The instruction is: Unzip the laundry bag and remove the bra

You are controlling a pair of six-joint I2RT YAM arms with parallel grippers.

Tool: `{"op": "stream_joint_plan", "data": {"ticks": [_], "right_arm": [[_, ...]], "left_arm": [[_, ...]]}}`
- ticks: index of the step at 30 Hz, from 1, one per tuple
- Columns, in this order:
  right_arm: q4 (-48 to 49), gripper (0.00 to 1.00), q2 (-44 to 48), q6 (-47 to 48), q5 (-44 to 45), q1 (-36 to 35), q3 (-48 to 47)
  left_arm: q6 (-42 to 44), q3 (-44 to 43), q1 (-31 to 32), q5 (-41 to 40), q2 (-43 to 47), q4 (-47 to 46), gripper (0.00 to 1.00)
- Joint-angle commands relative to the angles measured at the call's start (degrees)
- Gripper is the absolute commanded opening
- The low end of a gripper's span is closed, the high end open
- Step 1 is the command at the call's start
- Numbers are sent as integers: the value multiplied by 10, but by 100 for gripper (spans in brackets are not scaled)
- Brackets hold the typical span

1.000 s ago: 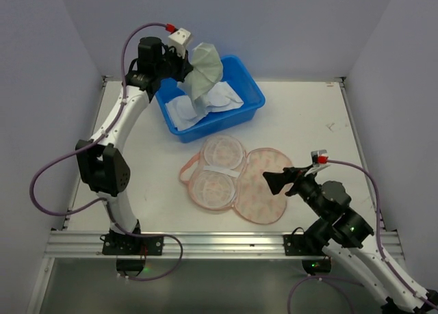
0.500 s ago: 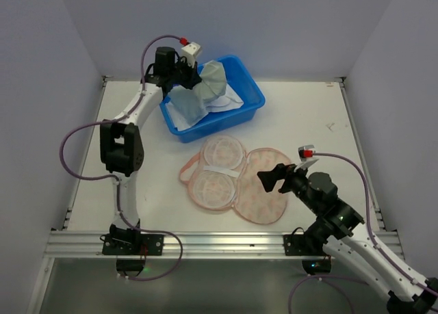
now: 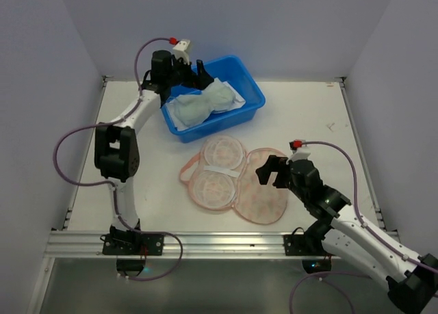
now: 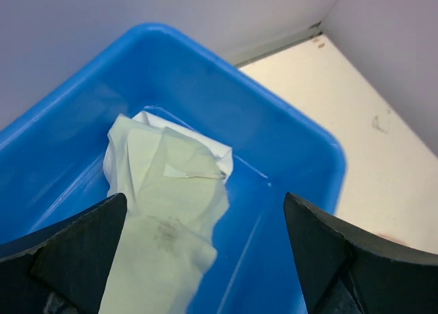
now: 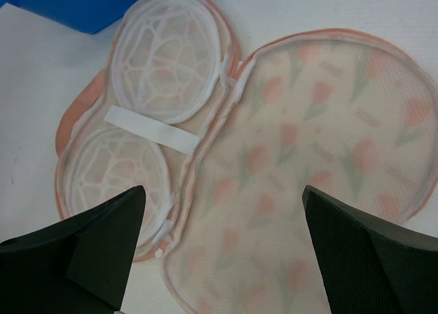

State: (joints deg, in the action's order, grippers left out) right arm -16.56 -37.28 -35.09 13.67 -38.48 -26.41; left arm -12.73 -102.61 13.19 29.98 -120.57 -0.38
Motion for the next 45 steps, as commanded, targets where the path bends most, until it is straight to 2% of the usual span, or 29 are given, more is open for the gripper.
{"op": "stream_joint_plan", "data": {"ticks": [1, 4, 5, 8, 9, 11, 16, 22, 29, 32, 35, 37, 39, 41, 43, 44, 45], "right_arm": [[13, 99, -59, -21, -47, 3, -57], [42, 98, -148, -2, -109, 2, -101], [47, 98, -206, 18, -142, -3, -115], [16, 97, -310, 60, -152, -47, -207], [-11, 97, -380, 70, -157, -73, -263], [-29, 97, -443, 85, -161, -103, -332], [-28, 96, -607, 95, -208, -167, -419], [-126, 96, -732, 177, -268, -230, -509], [-223, 97, -695, 282, -416, -305, -492], [-289, 97, -686, 329, -420, -332, -487], [-276, 97, -650, 339, -410, -336, -451], [-259, 97, -598, 306, -364, -329, -437], [-227, 98, -541, 265, -302, -299, -420], [-212, 98, -505, 186, -237, -262, -391], [-213, 98, -457, 104, -153, -182, -364], [-209, 98, -442, 84, -139, -152, -329], [-206, 98, -427, 61, -127, -91, -313]], "left_arm": [[-62, 60, 1, -48, 180, -58, 100], [-80, 127, 1, -123, 268, 25, 100], [-86, 159, 1, -170, 288, 77, 100], [-99, 209, 0, -244, 363, 163, 100], [-99, 248, 0, -257, 382, 177, 100], [-92, 288, -1, -275, 436, 209, 100], [-63, 384, -4, -347, 538, 259, 100], [-33, 450, -8, -392, 612, 262, 100], [-31, 521, -10, -454, 672, 201, 100], [-34, 536, -11, -456, 686, 187, 100], [-34, 546, -15, -456, 694, 184, 100], [-34, 551, -16, -458, 700, 184, 100], [-34, 558, -17, -460, 706, 182, 100], [-34, 560, -17, -461, 709, 181, 100], [-34, 560, -17, -461, 710, 180, 100], [-34, 559, -18, -459, 709, 180, 100], [-34, 560, -19, -457, 708, 180, 100]]}}
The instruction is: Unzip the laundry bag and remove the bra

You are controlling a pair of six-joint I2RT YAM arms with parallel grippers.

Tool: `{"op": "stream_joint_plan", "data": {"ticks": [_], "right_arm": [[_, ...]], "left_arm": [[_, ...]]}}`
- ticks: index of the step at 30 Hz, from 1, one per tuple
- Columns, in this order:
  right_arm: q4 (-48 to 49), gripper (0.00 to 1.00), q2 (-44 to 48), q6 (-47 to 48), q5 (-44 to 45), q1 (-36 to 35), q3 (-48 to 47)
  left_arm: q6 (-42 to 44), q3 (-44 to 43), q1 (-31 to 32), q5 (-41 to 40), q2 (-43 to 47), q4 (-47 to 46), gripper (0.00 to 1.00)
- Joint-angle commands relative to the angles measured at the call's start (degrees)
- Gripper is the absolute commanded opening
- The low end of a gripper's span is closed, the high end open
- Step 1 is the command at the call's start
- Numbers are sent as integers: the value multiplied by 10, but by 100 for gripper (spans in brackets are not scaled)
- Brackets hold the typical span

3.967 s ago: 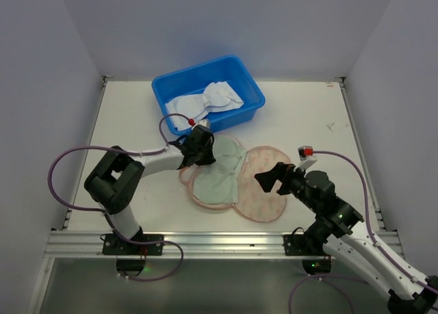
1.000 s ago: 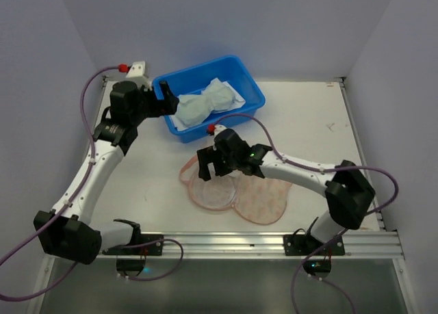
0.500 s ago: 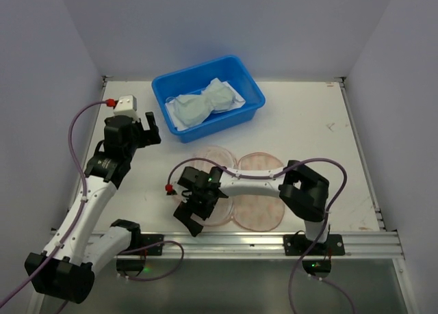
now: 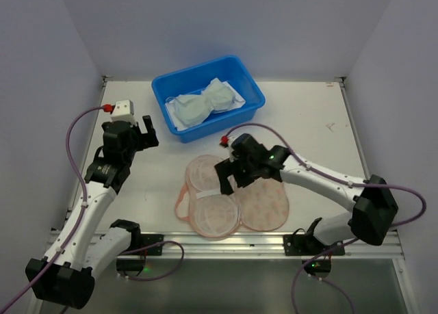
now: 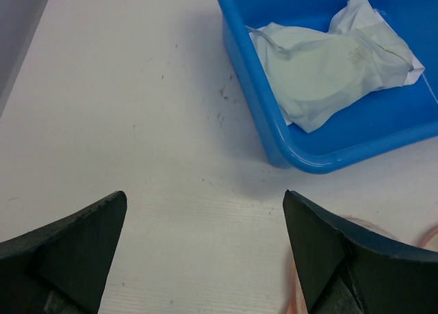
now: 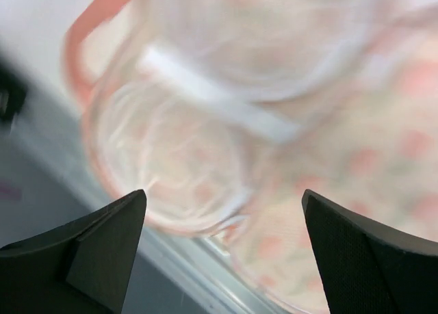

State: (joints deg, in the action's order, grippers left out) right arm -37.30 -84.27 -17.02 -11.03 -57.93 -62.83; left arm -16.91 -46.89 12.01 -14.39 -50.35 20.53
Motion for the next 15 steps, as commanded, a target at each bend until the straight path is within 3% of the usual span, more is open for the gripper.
{"op": "stream_joint_plan", "data": {"ticks": [1, 5, 15], "right_arm": [[4, 98, 66, -154, 140, 133, 70], [43, 98, 88, -205, 139, 277, 149], [86, 86, 37, -268, 124, 413, 190]], "left_arm": [[8, 3, -7, -11, 5, -29, 100], [7, 3, -8, -2, 7, -26, 100], [9, 13, -9, 9, 23, -32, 100]]}}
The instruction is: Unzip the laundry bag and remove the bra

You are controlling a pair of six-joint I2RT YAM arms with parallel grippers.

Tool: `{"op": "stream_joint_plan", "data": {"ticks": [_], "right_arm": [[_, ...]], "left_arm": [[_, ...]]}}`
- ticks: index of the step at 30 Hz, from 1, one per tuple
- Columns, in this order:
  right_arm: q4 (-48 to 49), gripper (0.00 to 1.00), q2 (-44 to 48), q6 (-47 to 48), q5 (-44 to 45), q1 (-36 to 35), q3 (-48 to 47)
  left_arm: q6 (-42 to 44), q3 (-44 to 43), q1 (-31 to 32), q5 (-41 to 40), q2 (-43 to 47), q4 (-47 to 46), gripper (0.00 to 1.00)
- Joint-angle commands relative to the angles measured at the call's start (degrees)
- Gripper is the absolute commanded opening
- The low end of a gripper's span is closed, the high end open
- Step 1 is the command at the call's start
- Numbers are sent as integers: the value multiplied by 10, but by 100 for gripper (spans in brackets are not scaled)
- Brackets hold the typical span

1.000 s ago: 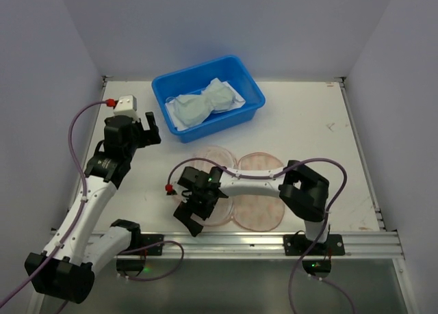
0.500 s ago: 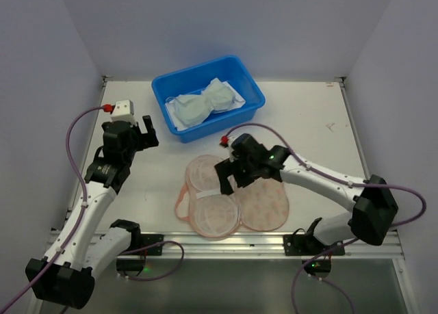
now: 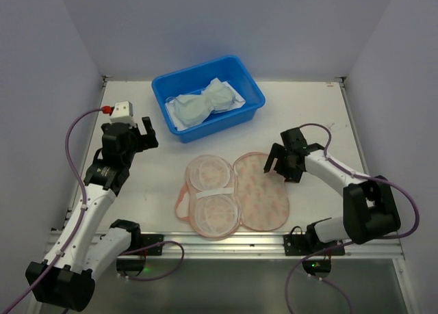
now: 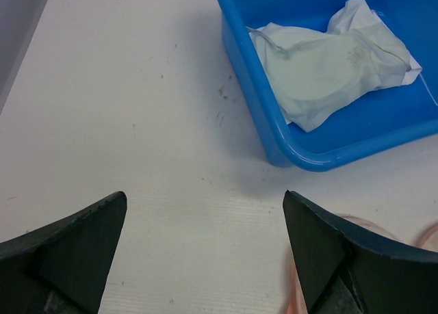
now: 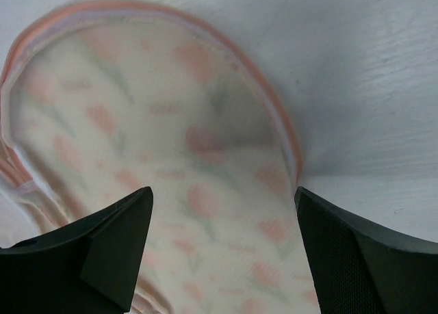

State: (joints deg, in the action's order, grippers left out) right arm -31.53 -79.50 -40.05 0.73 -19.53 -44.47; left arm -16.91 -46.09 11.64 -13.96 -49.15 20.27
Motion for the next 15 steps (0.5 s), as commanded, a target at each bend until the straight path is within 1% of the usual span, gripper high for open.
{"op": "stream_joint_plan", "data": {"ticks": [1, 6, 7, 9, 10, 12, 15], "right_arm": [[27, 86, -16, -35, 4, 34, 5], [25, 84, -42, -39, 5, 37, 2], [22, 79, -39, -37, 12, 37, 2], [21, 78, -36, -24, 15, 38, 3], [22, 73, -47, -16, -4, 37, 1], [13, 69, -68, -7, -37, 37, -12], [20, 52, -65, -8, -54, 34, -9]], "left_arm": [[9, 6, -7, 10, 12, -32, 100], [10, 6, -6, 8, 17, -33, 100], [11, 7, -6, 6, 18, -33, 100], [11, 9, -6, 6, 21, -34, 100], [11, 10, -6, 8, 21, -35, 100], [11, 10, -6, 10, 20, -36, 100], [12, 8, -6, 4, 21, -34, 100]]}}
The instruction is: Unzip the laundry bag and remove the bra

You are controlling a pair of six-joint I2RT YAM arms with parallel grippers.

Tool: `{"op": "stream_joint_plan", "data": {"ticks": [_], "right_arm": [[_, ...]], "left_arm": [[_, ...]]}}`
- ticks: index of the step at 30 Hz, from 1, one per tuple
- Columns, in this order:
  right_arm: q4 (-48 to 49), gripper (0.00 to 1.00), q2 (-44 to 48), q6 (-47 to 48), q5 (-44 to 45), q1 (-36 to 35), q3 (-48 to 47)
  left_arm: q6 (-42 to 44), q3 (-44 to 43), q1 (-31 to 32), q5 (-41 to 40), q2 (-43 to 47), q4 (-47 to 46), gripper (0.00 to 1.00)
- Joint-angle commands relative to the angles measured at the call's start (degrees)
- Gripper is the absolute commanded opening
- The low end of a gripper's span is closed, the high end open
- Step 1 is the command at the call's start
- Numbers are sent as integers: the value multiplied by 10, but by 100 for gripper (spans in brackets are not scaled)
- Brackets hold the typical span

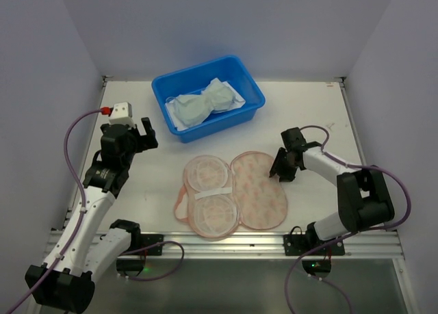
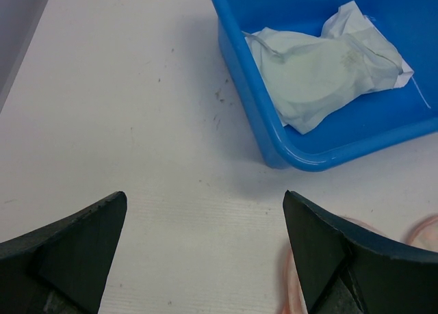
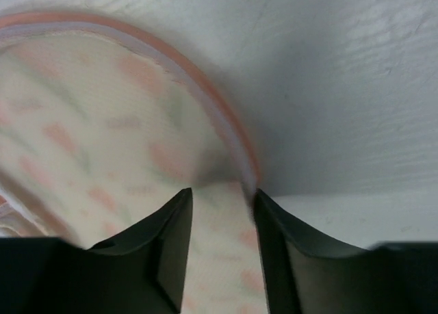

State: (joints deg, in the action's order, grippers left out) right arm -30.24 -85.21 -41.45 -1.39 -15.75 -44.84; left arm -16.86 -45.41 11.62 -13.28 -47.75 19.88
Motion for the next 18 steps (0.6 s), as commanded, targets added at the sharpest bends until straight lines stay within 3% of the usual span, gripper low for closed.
{"op": "stream_joint_plan", "data": {"ticks": [1, 3, 4, 6, 10, 18], "right_arm": [[8, 39, -7, 8, -37, -4, -3], [4, 26, -11, 15, -39, -4, -7], [2, 12, -11, 15, -37, -5, -9], [2, 1, -7, 17, -25, -4, -8], [-21, 0, 24, 28, 28, -3, -23], [-165, 0, 115, 62, 199, 0, -141]], "left_arm": [[11, 2, -5, -4, 8, -30, 100], [11, 7, -5, -3, 12, -32, 100], [12, 7, -5, -1, 12, -34, 100], [12, 6, -5, -1, 12, -33, 100], [12, 7, -5, -2, 10, -34, 100], [13, 8, -5, -1, 6, -34, 100]]}}
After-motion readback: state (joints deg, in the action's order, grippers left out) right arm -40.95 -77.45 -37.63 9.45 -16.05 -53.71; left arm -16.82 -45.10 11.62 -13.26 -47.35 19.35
